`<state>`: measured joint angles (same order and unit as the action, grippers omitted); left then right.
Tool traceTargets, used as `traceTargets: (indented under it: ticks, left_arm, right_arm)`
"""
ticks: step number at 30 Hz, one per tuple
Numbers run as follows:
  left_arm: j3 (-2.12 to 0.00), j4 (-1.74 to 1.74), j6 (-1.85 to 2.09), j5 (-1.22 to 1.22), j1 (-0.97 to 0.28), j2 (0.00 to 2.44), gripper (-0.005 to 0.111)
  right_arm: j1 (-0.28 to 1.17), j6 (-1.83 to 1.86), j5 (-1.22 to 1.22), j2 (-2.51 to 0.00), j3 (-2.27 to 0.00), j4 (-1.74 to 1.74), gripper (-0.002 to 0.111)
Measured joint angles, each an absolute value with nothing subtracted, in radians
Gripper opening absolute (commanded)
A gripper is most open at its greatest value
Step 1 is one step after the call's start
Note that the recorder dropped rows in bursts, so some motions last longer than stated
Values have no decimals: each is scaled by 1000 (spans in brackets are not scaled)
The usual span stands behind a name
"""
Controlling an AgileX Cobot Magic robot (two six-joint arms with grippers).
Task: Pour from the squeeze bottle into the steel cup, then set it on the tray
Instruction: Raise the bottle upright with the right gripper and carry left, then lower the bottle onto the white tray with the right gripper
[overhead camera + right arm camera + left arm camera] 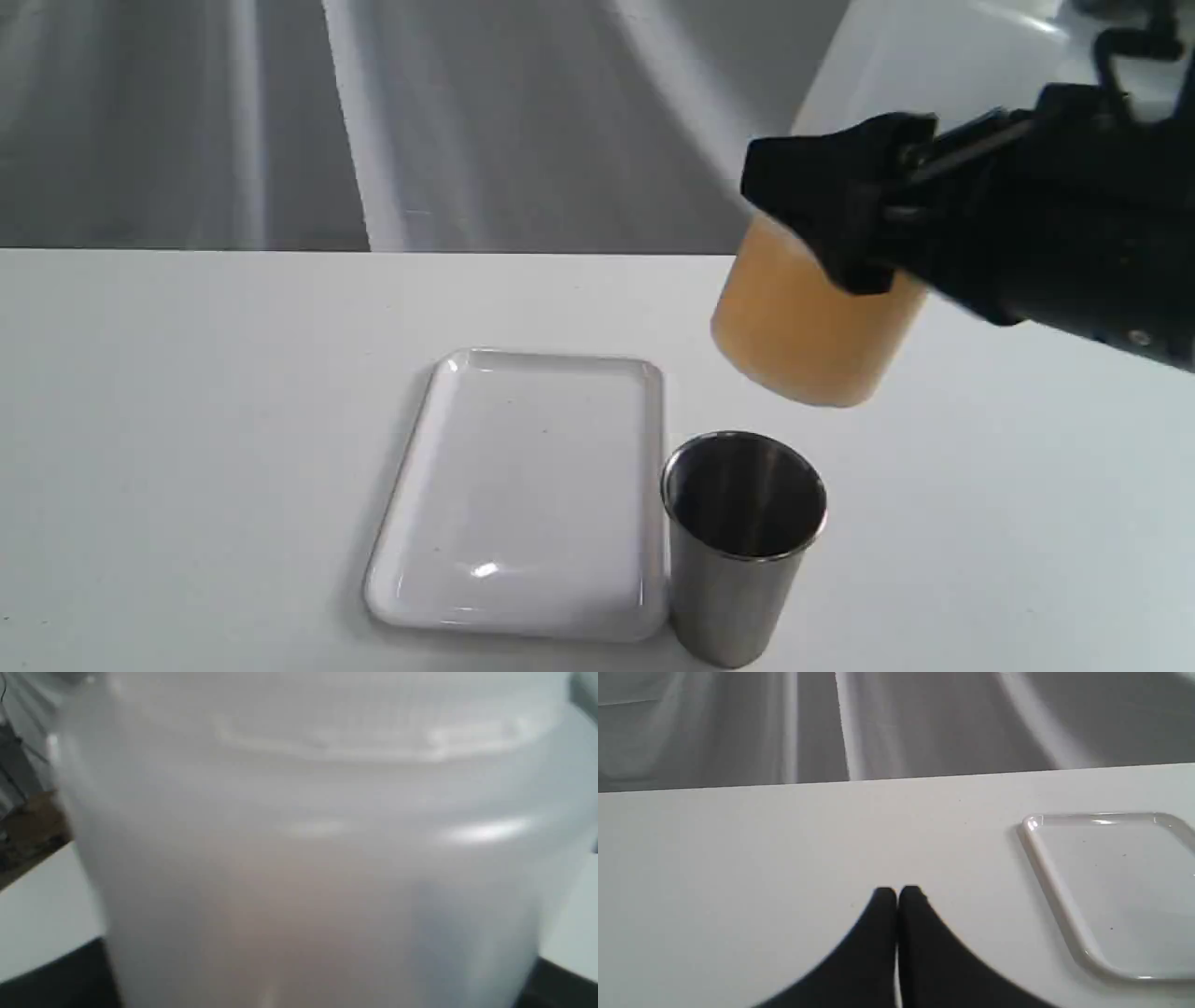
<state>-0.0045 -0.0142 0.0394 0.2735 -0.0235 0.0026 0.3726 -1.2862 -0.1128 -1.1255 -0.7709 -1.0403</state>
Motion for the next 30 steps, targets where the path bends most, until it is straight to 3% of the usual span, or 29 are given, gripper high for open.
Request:
traceTargets:
  ticks: [10,22,30]
  left_arm:
    - [-4,-14,39,274,-23,3,0]
    - [-4,-14,39,274,-23,3,0]
    - [-4,-14,39,274,-23,3,0]
  right_arm:
    - [373,-545,-410,-1227,-780,-626,2]
    - [435,-377,-288,-1426,-959,-419,2]
    - [592,81,-293,-1516,-969,-33,0]
